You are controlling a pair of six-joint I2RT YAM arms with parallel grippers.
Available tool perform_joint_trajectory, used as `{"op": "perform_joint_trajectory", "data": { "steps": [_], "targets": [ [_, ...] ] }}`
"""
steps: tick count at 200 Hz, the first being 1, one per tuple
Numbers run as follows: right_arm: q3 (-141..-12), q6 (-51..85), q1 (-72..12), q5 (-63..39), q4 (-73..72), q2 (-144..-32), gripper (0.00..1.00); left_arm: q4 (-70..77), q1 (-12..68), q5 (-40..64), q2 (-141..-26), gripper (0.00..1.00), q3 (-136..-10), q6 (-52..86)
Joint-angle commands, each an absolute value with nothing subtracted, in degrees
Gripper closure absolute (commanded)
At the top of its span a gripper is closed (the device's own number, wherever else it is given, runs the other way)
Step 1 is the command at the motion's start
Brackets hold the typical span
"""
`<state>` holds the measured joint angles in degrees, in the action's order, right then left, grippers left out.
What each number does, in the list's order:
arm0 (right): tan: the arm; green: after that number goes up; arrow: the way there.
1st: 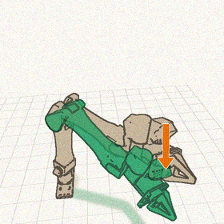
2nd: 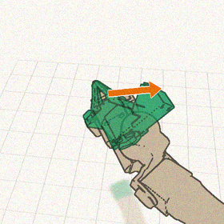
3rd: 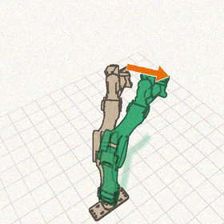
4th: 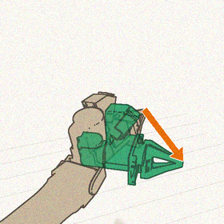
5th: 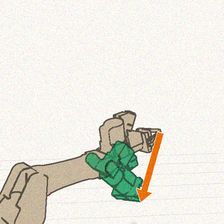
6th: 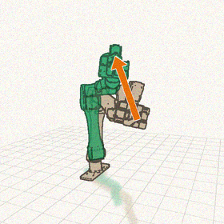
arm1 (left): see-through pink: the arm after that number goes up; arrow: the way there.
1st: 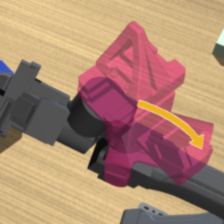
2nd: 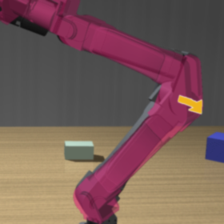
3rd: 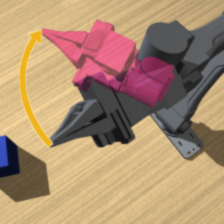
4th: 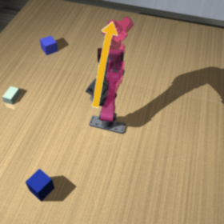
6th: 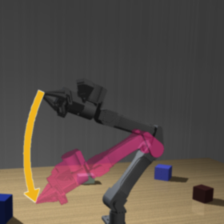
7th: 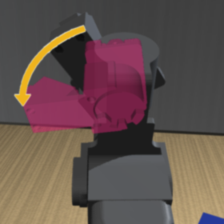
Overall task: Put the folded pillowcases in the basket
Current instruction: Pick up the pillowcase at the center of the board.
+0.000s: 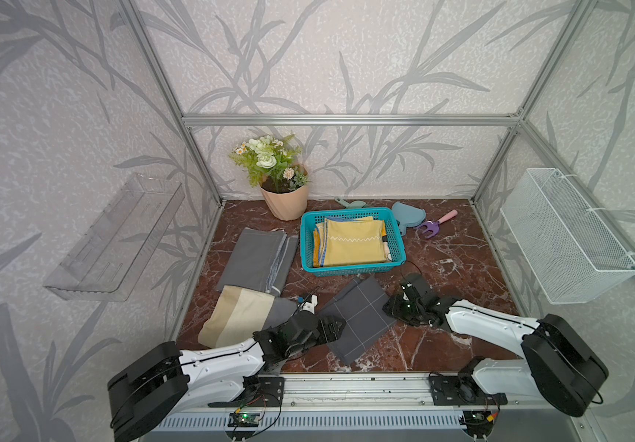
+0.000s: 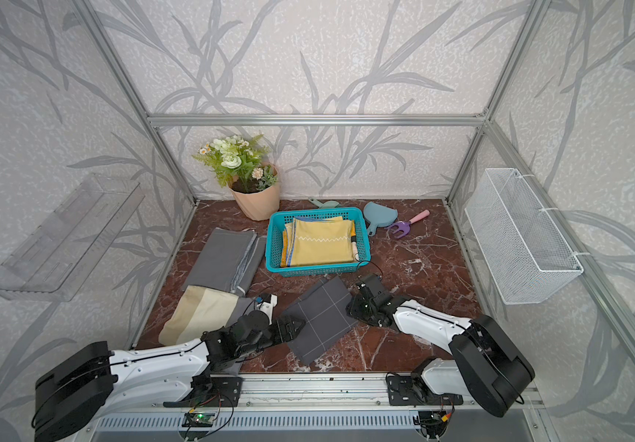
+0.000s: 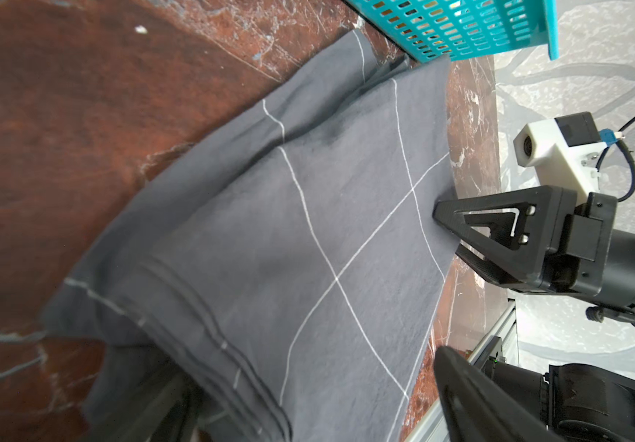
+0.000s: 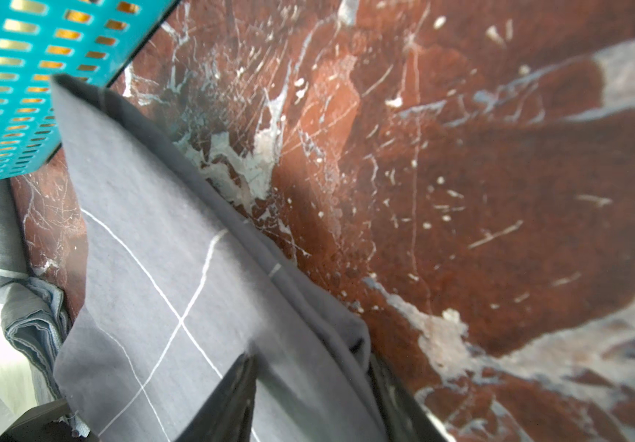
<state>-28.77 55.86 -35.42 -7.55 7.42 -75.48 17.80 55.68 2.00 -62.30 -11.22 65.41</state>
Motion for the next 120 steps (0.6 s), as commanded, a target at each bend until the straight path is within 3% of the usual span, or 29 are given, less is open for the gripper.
{"op": "perform_joint_trajectory", "data": {
  "steps": [1, 12, 45, 53, 120],
  "targets": [
    [-26.8, 55.5, -35.4, -7.2, 11.0, -77.9, 0.57, 14.2, 55.5, 4.8, -66.3, 0.11, -8.0, 66.1],
    [-26.7, 55.5, -35.5, -7.4, 10.6, -77.9, 0.67, 15.0, 55.4, 5.2, -67.7, 0.23, -8.2, 65.5],
    [-26.7, 54.8, -35.7, -7.7, 11.4, -77.4, 1.0, 12.4, 54.7, 5.7, -71.2, 0.85, -11.1, 63.2],
    [-26.6, 54.7, -35.8, -7.8, 11.5, -77.2, 1.0, 12.2, 54.7, 5.6, -71.7, 1.0, -11.6, 62.8],
    [-31.6, 51.9, -42.4, -2.3, 21.9, -68.7, 1.0, 3.6, 54.6, 1.6, -64.7, 1.0, -18.7, 55.5]
  ]
}}
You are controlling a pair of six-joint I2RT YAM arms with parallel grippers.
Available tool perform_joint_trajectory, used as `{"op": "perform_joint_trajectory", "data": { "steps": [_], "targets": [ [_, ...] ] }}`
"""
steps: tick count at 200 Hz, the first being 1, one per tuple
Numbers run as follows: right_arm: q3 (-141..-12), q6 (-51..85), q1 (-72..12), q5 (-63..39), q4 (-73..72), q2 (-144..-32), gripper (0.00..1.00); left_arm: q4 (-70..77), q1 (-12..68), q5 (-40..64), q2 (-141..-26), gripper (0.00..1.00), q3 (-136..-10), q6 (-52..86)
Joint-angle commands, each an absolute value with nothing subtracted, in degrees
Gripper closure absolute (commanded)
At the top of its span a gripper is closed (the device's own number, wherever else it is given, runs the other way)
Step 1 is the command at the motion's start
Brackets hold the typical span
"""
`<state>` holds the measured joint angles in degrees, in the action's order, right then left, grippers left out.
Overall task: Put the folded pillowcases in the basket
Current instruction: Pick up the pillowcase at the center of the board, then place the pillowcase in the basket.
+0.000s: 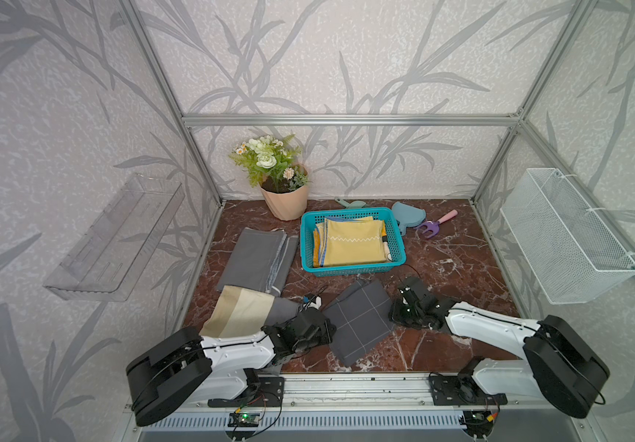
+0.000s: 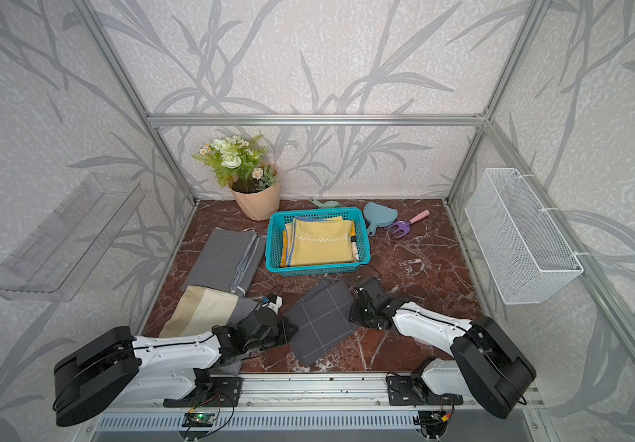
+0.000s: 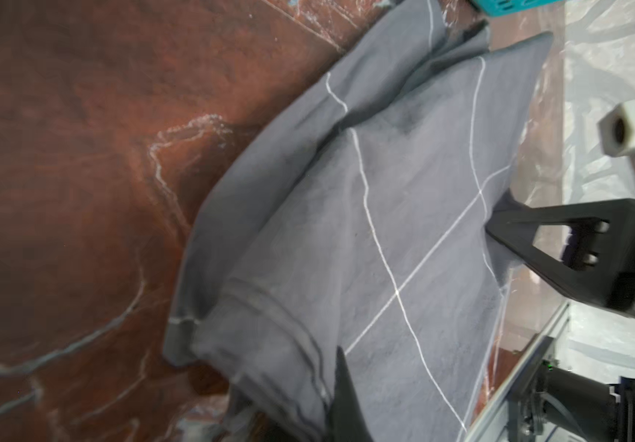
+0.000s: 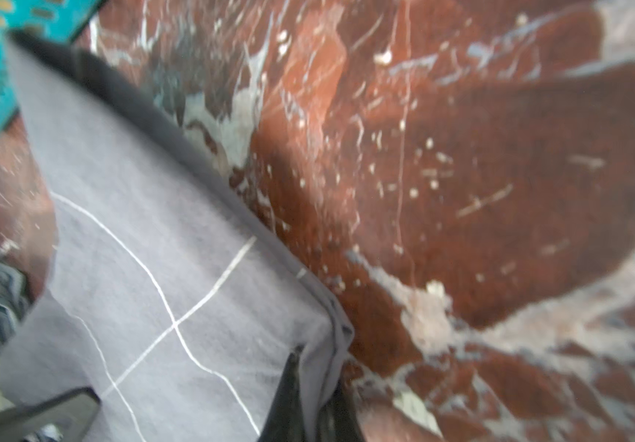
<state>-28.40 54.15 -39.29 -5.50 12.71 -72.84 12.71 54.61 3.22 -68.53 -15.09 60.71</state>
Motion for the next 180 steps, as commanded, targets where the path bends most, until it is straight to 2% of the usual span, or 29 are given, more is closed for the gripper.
{"op": "perform_joint_trajectory", "data": {
  "steps": [1, 45, 89, 132, 180],
  "targets": [
    [-31.7, 51.9, -42.6, -2.2, 22.1, -68.5, 1.0, 3.5, 54.6, 1.6, -64.5, 1.0, -18.9, 55.2],
    [-40.0, 48.7, -45.0, -0.3, 31.3, -61.3, 1.0, 0.3, 54.6, 3.4, -58.3, 1.0, -26.7, 48.0],
    [-50.8, 44.4, -45.3, 0.9, 35.5, -58.6, 1.0, 0.5, 54.6, 2.4, -59.3, 1.0, -35.0, 42.8],
    [-62.3, 36.0, -44.9, 4.6, 36.3, -63.1, 0.98, -1.4, 53.2, 2.3, -64.0, 1.0, -45.9, 36.3],
    [-69.9, 30.0, -37.5, 1.1, 30.7, -72.8, 0.98, 4.9, 41.8, 4.1, -70.4, 1.0, -49.7, 30.5]
  ]
}}
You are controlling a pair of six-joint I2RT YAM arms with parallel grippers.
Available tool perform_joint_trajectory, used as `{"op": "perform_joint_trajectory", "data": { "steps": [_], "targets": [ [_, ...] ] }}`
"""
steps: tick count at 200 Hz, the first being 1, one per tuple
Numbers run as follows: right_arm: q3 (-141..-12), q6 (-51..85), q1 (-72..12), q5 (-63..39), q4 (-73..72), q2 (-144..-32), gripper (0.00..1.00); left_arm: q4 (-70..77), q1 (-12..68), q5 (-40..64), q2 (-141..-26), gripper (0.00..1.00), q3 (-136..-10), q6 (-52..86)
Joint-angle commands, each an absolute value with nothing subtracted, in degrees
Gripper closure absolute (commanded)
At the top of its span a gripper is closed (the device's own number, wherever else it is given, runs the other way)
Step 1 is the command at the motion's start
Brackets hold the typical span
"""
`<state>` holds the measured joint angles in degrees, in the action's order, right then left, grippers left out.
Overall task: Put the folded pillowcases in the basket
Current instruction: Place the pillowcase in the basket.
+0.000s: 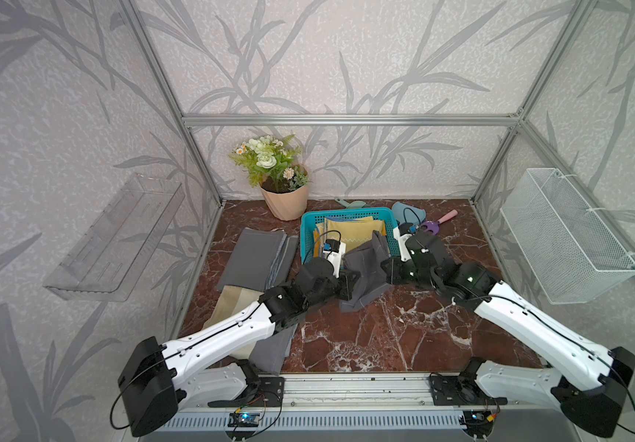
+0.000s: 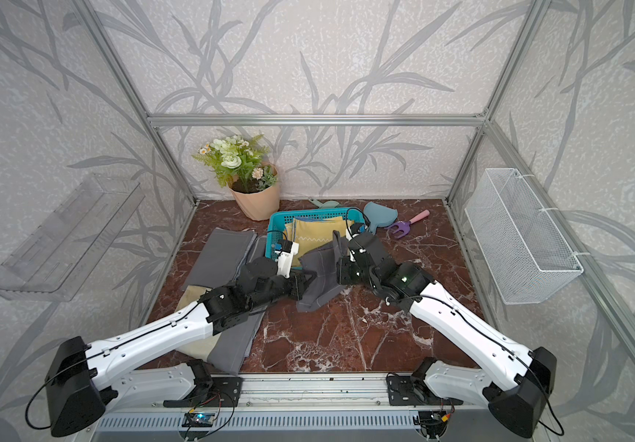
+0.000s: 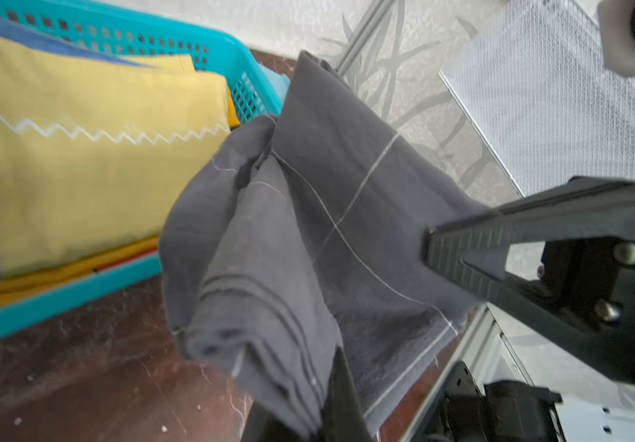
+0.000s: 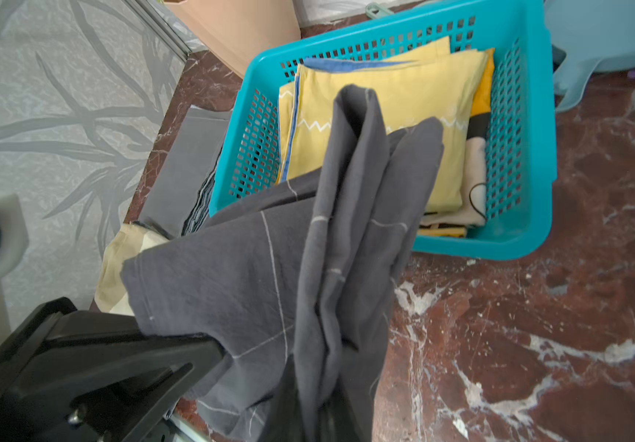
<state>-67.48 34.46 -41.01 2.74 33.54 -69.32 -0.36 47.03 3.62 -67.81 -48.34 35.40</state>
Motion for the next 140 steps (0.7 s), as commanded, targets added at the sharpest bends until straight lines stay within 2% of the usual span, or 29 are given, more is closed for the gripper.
{"op": "perform_joint_trajectory", "data": {
  "steps": [1, 69, 121, 140],
  "targets": [
    [-69.9, 29.9, -37.4, 1.0, 30.7, -73.0, 0.98, 5.1, 41.6, 4.1, -70.5, 1.0, -49.7, 30.4],
    [-72.7, 25.5, -28.2, -3.1, 19.1, -86.2, 0.98, 13.5, 29.7, 9.0, -86.3, 1.0, -57.7, 24.5],
    [-70.4, 26.3, -26.0, -1.7, 9.1, -95.9, 0.98, 17.9, 24.4, 11.6, -99.6, 1.0, -65.3, 22.7],
    [-69.4, 26.8, -25.0, -1.3, 6.2, -99.4, 0.95, 19.6, 23.0, 13.0, -104.0, 1.0, -66.9, 22.9]
  ]
}}
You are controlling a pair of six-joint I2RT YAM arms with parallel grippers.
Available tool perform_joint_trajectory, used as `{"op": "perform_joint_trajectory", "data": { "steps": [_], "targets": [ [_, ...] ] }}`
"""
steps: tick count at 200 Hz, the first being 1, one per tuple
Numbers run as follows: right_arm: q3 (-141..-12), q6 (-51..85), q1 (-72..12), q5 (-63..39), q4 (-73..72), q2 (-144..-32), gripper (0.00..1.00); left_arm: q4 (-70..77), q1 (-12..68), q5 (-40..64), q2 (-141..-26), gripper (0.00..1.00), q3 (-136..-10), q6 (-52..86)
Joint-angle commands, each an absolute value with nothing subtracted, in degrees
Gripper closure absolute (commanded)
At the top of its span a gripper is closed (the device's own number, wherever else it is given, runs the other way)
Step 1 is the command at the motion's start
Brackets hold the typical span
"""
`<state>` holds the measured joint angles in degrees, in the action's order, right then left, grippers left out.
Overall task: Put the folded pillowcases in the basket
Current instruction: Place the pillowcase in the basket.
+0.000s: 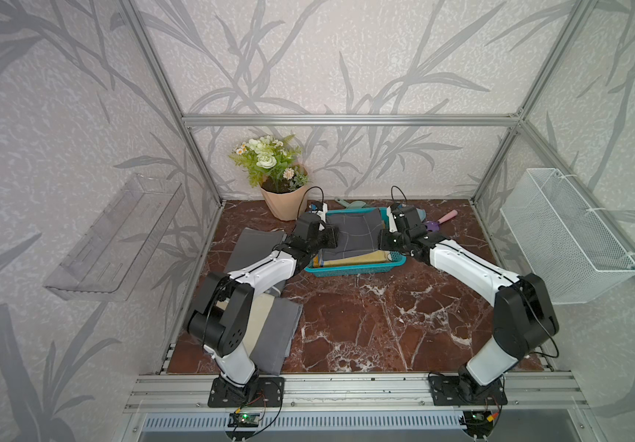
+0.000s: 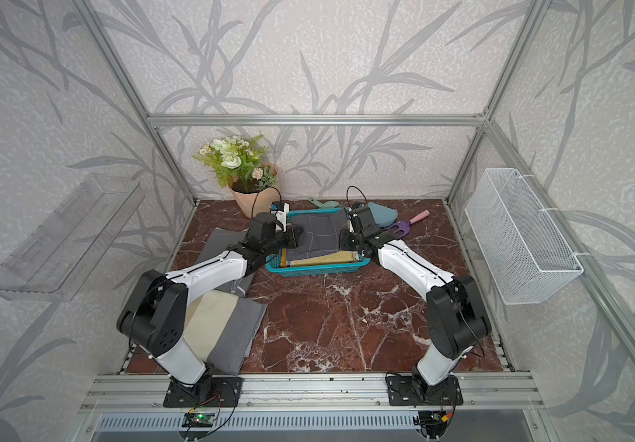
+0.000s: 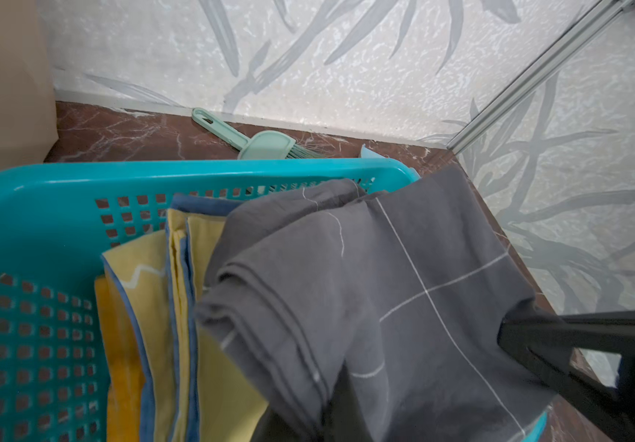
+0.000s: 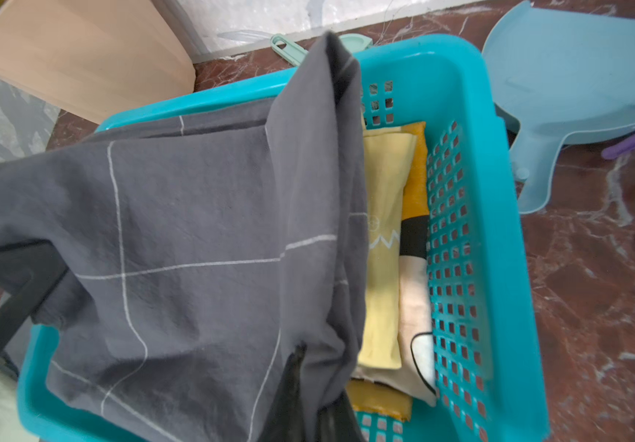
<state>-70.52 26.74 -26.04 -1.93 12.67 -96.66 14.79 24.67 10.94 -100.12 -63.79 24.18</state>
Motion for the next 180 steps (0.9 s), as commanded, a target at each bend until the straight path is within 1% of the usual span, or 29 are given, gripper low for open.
{"op": "perform_joint_trajectory", "data": {
  "steps": [1, 18, 26, 29, 34, 36, 38, 44, 51, 54, 56, 67, 76, 96, 116, 127, 139, 146, 154, 160, 170, 175, 180],
  "targets": [
    [-69.4, 26.8, -25.0, -1.3, 6.1, -99.6, 0.94, 19.6, 22.9, 13.1, -104.3, 1.0, -67.0, 22.9],
    [-69.6, 27.3, -24.7, -2.6, 6.5, -102.0, 0.81, 19.3, 22.3, 13.4, -107.1, 1.0, -67.8, 22.8],
    [-69.6, 27.5, -24.7, -3.9, 6.9, -102.6, 0.7, 19.3, 22.1, 13.3, -107.6, 1.0, -67.6, 22.9],
    [-69.3, 27.6, -24.8, -4.1, 6.9, -102.6, 0.64, 19.4, 22.1, 13.0, -107.8, 1.0, -67.3, 23.0],
    [-68.8, 27.8, -24.7, -4.3, 6.9, -102.7, 0.53, 19.6, 22.0, 12.4, -107.8, 0.92, -66.8, 23.2],
    [-68.6, 27.9, -24.7, -4.2, 6.8, -102.7, 0.51, 19.6, 22.0, 12.2, -107.7, 0.86, -66.6, 23.2],
    [-68.4, 28.1, -24.8, -4.0, 6.7, -102.6, 0.45, 19.7, 22.0, 12.0, -107.6, 0.81, -66.3, 23.3],
    [-67.5, 28.3, -24.7, -3.1, 6.5, -102.3, 0.33, 19.9, 21.9, 11.7, -107.5, 0.67, -65.7, 23.3],
    [-66.5, 28.3, -24.8, -1.8, 6.0, -101.7, 0.2, 19.6, 21.9, 10.8, -107.0, 0.58, -65.2, 23.4],
    [-66.2, 28.2, -24.7, -1.4, 5.9, -101.5, 0.16, 19.5, 21.9, 10.3, -106.9, 0.55, -65.0, 23.5],
    [-66.1, 28.1, -24.6, -1.1, 5.7, -101.3, 0.15, 19.4, 21.9, 10.1, -106.8, 0.53, -64.9, 23.5],
    [-65.7, 27.4, -24.5, 0.0, 5.8, -100.2, 0.12, 18.7, 21.9, 9.0, -106.0, 0.33, -64.6, 23.3],
    [-66.2, 26.6, -24.5, 0.3, 6.4, -99.3, 0.1, 17.9, 21.8, 8.1, -105.1, 0.25, -64.7, 23.2],
    [-67.8, 25.1, -24.7, 0.4, 7.7, -97.1, 0.07, 15.0, 21.8, 5.6, -102.7, 0.21, -65.5, 23.2],
    [-69.3, 23.7, -25.0, 0.7, 8.5, -93.9, 0.07, 12.4, 21.9, 3.6, -99.6, 0.21, -66.6, 23.3],
    [-70.0, 22.7, -25.2, 0.6, 8.4, -92.8, 0.09, 11.5, 21.9, 3.5, -98.2, 0.21, -67.2, 23.7],
    [-70.9, 21.5, -25.2, 0.1, 7.9, -92.6, 0.16, 10.8, 22.0, 4.6, -97.3, 0.24, -68.0, 24.3],
    [-71.8, 20.6, -25.2, 0.0, 7.8, -93.1, 0.25, 10.7, 22.1, 5.9, -97.3, 0.26, -68.4, 24.8],
    [-73.2, 19.5, -25.2, -0.4, 7.9, -94.4, 0.39, 10.9, 22.1, 7.6, -97.8, 0.33, -68.8, 25.9],
    [-74.7, 18.8, -25.2, -1.0, 8.3, -95.7, 0.54, 11.4, 22.2, 9.2, -98.4, 0.44, -69.0, 26.5],
    [-77.7, 18.2, -25.1, -1.9, 9.5, -99.3, 0.81, 12.8, 22.6, 11.2, -99.7, 0.75, -68.9, 27.7],
    [-79.4, 18.0, -25.1, -2.3, 10.7, -101.3, 0.91, 13.6, 22.7, 12.3, -100.4, 0.88, -68.8, 28.4],
    [-81.2, 17.7, -25.0, -2.9, 11.6, -103.2, 0.97, 14.7, 22.8, 13.4, -101.2, 0.99, -68.7, 29.0]
  ]
}}
